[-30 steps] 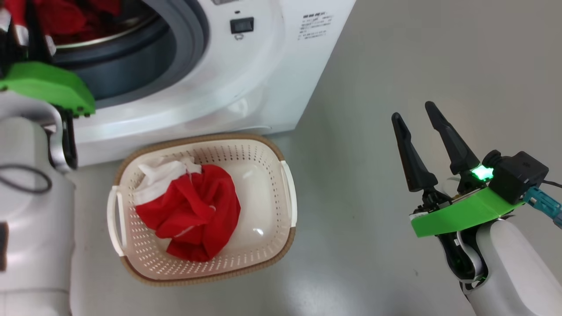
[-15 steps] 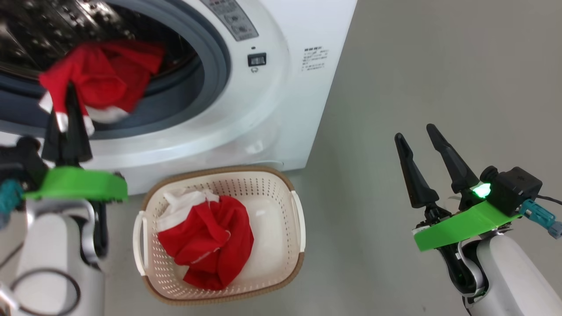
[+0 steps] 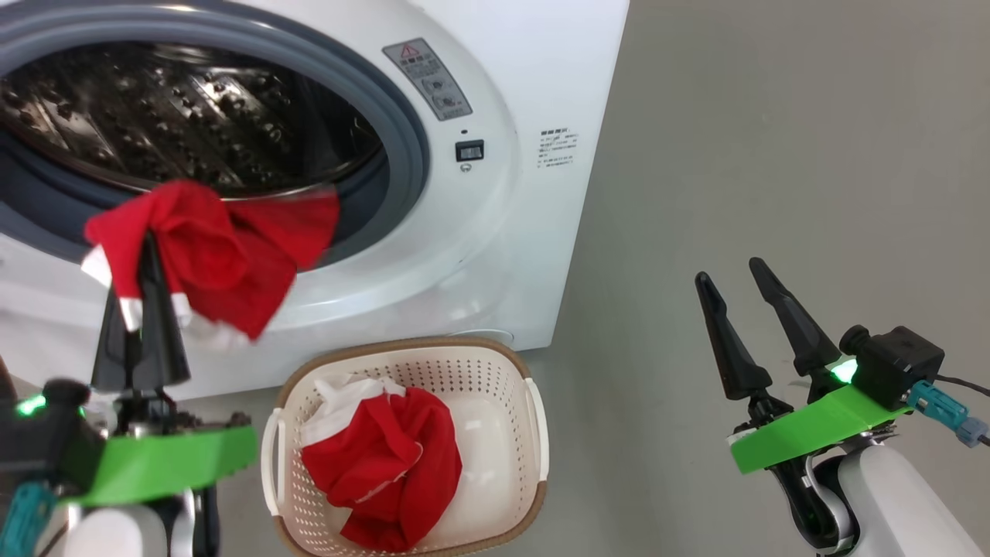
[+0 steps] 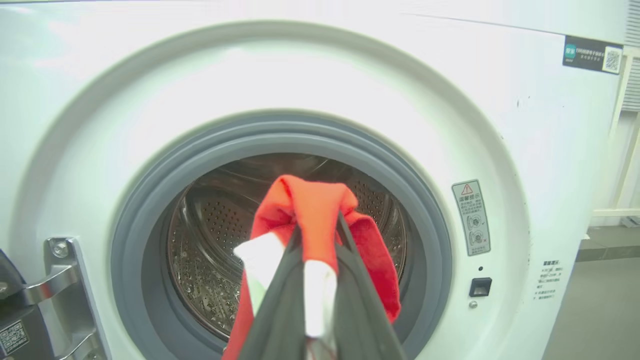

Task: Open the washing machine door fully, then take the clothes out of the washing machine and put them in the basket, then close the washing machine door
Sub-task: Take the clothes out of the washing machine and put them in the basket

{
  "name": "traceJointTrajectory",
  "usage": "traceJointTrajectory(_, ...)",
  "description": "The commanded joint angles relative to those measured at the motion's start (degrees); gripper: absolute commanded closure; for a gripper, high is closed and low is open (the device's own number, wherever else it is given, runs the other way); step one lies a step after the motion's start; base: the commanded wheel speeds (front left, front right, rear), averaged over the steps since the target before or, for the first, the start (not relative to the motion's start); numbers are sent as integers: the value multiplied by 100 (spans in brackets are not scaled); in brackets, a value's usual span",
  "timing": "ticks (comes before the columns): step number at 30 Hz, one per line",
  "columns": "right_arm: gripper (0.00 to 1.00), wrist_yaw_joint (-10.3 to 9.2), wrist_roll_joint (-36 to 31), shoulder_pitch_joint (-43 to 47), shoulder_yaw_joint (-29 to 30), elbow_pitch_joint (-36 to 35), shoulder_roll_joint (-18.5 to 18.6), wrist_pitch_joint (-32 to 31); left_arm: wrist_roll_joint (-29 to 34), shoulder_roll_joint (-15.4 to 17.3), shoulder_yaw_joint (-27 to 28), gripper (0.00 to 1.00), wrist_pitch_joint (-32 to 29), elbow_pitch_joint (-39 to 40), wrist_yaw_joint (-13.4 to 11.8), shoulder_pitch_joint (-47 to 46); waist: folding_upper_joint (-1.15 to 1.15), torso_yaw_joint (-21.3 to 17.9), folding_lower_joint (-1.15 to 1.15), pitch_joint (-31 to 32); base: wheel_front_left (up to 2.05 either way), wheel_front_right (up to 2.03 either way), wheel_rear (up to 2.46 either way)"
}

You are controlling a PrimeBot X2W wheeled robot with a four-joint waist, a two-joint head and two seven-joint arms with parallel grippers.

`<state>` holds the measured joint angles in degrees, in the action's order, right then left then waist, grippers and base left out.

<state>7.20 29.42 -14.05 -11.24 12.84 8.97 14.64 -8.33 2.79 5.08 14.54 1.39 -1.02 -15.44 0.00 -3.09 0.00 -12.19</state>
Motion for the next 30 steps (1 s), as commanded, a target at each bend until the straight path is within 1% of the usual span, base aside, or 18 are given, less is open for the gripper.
traceJointTrajectory(1,0,29,64,90,-73,-128,28,36,-24,84,117,100,45,377,-53,129,0,25,0,54,0,0,0)
traceJointTrajectory(9,0,29,60,139,-42,-163,48,36,-49,23,-340,100,46,1595,-289,674,0,97,0,1,0,0,0)
traceJointTrajectory(11,0,29,61,119,-54,-172,64,36,-231,15,-615,100,46,1607,-303,820,0,133,0,-97,0,0,0)
traceJointTrajectory(14,0,29,68,52,-97,-171,69,36,-532,12,-808,100,46,1125,-359,880,0,124,0,-233,0,0,0)
traceJointTrajectory(17,0,29,89,-48,-130,-168,82,36,-836,11,-904,100,46,417,-375,797,0,99,0,-405,0,0,0)
traceJointTrajectory(21,0,29,117,-163,-121,-146,118,36,-715,17,-960,100,46,-653,-430,470,0,58,0,-675,0,0,0)
traceJointTrajectory(25,0,29,188,-300,-119,-140,190,36,-838,14,-1001,100,46,-1686,-245,2,0,6,0,-980,0,0,0)
traceJointTrajectory(30,0,29,232,-489,-168,-171,219,36,-1099,12,-1087,100,0,-3213,-31,-619,0,-88,0,-1315,0,0,0)
